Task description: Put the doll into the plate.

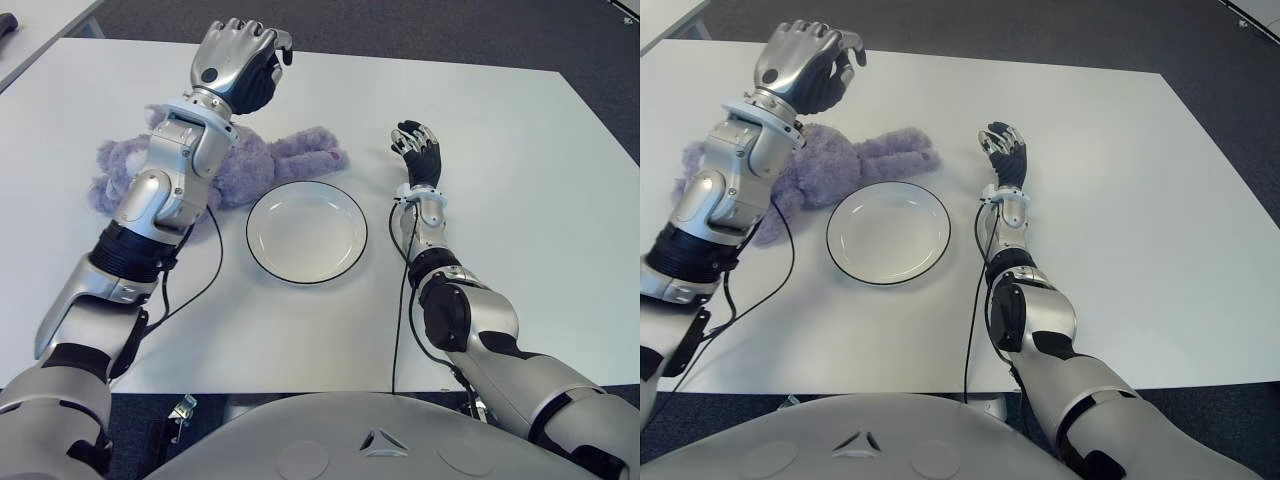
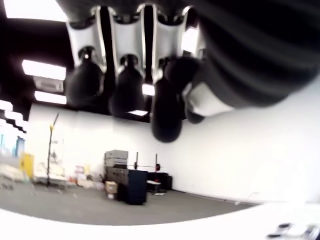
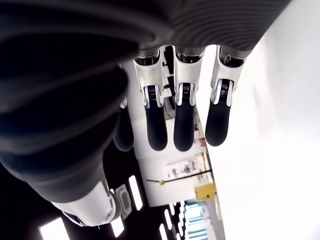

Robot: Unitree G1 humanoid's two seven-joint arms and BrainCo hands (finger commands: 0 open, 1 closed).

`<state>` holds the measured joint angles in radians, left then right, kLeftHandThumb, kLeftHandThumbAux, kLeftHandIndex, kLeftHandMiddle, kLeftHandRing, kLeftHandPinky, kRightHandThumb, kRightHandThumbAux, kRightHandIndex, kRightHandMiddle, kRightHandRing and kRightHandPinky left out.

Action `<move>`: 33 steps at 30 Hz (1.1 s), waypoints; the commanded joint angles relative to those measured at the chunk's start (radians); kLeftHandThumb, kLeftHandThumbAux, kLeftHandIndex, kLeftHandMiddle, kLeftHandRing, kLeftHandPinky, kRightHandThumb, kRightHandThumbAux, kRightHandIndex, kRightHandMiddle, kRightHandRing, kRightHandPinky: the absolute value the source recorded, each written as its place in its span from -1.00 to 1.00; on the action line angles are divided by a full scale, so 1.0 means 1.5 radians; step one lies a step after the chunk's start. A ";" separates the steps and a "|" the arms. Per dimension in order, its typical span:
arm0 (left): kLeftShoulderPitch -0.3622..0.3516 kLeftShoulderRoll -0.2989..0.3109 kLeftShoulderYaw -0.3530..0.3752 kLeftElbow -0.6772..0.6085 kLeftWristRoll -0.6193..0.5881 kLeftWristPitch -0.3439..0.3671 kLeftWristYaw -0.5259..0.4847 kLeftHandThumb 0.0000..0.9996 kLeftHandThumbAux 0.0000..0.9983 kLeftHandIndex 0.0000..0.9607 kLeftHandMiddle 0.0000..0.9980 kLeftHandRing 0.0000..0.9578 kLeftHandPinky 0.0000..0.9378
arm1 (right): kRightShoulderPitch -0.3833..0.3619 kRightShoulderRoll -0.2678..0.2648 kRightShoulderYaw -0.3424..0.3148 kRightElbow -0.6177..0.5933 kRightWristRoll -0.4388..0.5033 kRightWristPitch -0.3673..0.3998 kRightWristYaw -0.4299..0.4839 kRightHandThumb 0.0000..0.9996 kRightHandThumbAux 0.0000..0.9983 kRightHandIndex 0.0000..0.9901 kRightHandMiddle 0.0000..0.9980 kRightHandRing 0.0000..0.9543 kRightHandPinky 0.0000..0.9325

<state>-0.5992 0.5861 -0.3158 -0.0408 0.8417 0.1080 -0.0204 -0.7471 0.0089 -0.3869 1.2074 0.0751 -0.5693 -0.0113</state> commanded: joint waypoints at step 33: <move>0.203 0.179 0.078 -0.072 0.054 0.004 -0.173 -0.51 -0.60 -1.00 -1.00 -0.99 -0.93 | 0.160 0.023 -0.023 0.083 0.023 0.014 0.021 -0.40 0.62 -0.41 -0.43 -0.43 -0.36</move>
<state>-0.3451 0.8384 -0.2094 -0.1410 0.9119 0.1166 -0.2298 -0.7445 -0.0003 -0.3936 1.2079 0.0772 -0.5693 0.0034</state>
